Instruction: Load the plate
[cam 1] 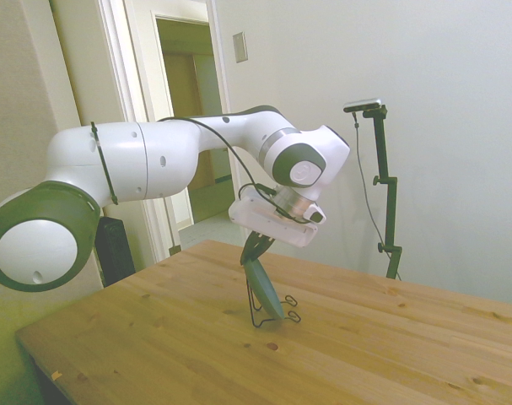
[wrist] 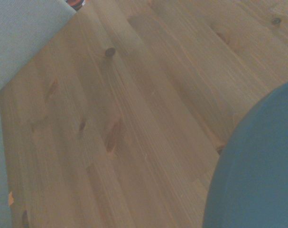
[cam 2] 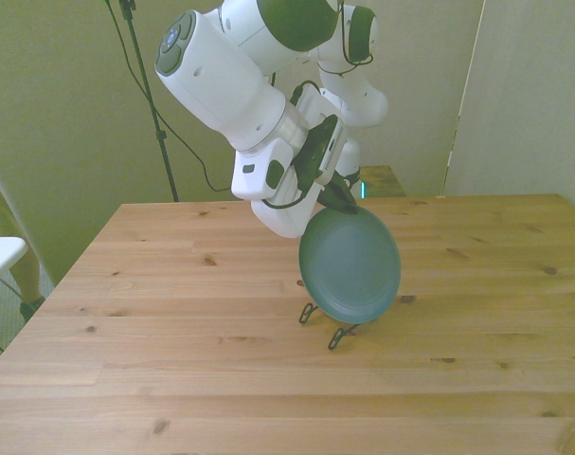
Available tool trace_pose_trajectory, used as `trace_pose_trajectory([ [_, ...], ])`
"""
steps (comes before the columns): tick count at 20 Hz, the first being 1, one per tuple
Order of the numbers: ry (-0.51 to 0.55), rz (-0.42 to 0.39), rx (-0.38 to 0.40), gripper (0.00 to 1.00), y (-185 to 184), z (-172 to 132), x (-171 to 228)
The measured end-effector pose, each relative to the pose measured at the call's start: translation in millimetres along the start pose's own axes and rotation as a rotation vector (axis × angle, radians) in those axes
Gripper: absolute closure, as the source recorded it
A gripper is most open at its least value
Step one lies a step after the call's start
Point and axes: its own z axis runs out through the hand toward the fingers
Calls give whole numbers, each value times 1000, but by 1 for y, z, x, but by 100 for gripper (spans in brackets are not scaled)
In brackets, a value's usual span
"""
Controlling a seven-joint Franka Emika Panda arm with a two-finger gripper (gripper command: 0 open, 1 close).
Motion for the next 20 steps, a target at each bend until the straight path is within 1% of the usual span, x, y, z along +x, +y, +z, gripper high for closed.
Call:
trace_pose_trajectory([
  [13, -1, -5, -5, 100, 0, 3, 7],
  [14, -1, -5, -5, 0, 0, 4, 8],
  [20, 1, -4, -10, 0, -3, 5, 10],
])
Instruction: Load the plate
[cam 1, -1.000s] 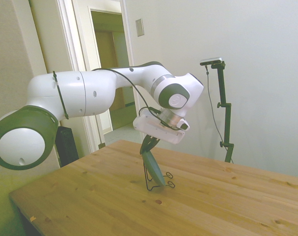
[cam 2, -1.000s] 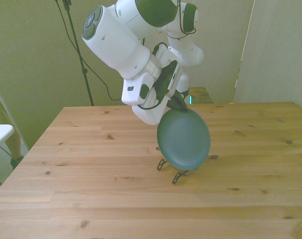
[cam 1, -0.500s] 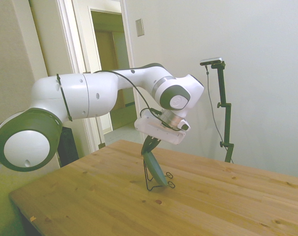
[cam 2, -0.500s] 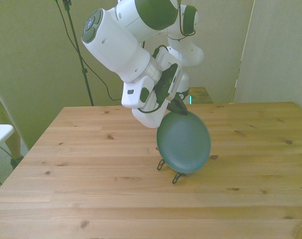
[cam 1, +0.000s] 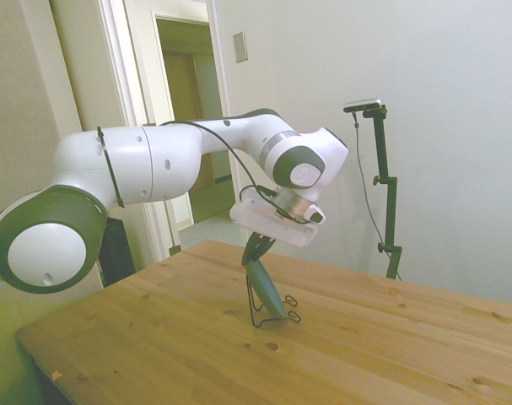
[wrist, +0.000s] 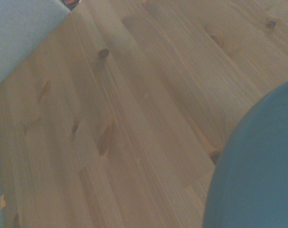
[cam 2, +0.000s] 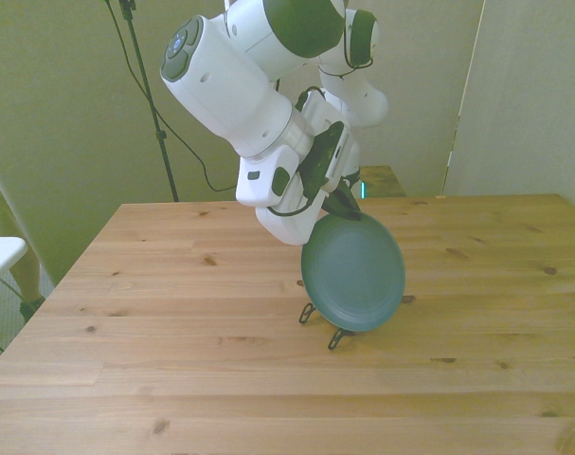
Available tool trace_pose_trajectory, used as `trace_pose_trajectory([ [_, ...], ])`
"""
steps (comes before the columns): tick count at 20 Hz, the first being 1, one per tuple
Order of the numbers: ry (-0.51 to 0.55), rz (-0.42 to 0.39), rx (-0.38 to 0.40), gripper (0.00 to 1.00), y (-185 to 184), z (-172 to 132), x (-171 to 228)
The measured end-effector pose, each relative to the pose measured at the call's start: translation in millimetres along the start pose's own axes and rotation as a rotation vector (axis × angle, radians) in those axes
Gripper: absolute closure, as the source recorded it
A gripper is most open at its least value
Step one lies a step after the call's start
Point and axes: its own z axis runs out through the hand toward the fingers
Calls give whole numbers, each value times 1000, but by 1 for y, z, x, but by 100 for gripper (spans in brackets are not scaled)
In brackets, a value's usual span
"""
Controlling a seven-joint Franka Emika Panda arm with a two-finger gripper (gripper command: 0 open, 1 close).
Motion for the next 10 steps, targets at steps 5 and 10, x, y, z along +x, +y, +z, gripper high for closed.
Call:
trace_pose_trajectory([
  [5, 6, 13, -7, 0, -2, 1, 3],
  [10, 54, 15, -38, 0, -11, -7, 6],
])
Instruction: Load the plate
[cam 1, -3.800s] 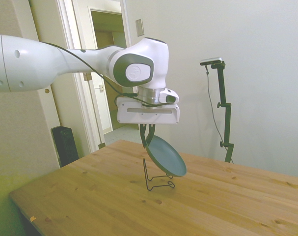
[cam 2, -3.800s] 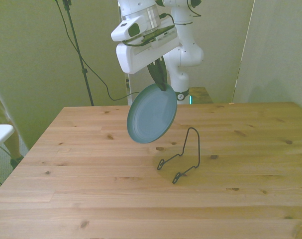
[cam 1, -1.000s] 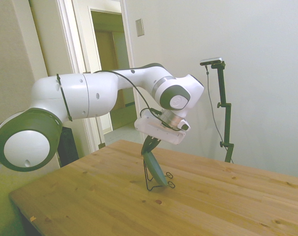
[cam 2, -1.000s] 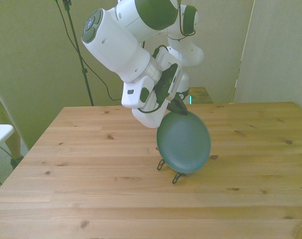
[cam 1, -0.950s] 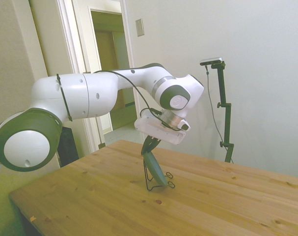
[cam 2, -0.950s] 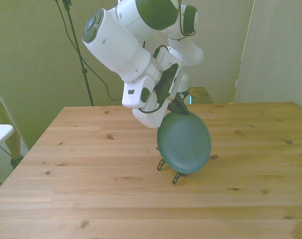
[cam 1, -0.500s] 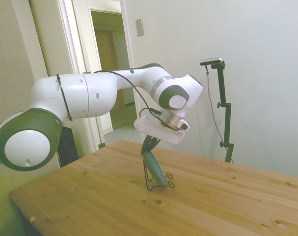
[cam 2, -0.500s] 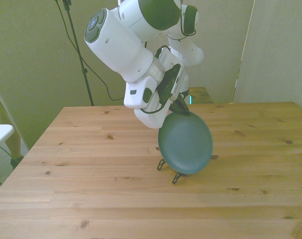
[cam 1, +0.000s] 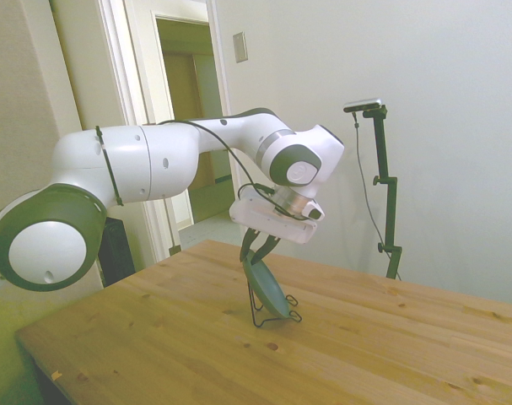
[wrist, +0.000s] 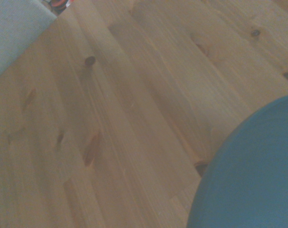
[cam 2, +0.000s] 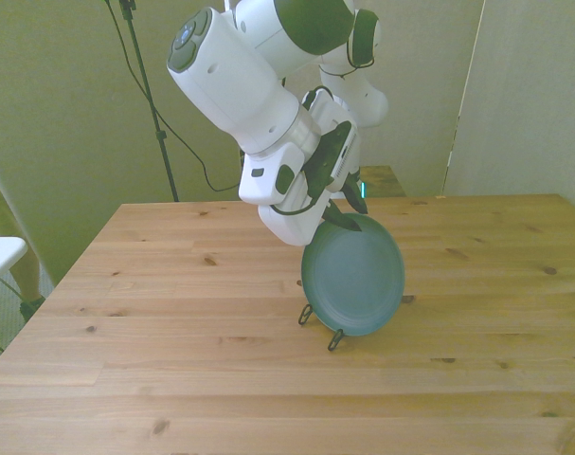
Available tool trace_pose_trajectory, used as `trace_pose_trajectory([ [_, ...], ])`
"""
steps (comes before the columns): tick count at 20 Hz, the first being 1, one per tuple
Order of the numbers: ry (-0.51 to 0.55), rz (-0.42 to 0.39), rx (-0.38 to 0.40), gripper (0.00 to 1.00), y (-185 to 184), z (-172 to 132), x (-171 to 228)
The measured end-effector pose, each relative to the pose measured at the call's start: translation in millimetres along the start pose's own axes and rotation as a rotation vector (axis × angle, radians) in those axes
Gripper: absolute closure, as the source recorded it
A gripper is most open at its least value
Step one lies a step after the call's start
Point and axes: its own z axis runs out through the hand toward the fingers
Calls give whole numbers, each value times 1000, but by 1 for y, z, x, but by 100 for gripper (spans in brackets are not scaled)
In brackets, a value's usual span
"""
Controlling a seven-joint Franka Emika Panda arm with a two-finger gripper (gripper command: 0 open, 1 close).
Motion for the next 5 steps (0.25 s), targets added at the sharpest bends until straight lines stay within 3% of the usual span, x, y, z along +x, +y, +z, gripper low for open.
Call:
trace_pose_trajectory([
  [5, 142, 21, -114, 0, -35, -48, -33],
])
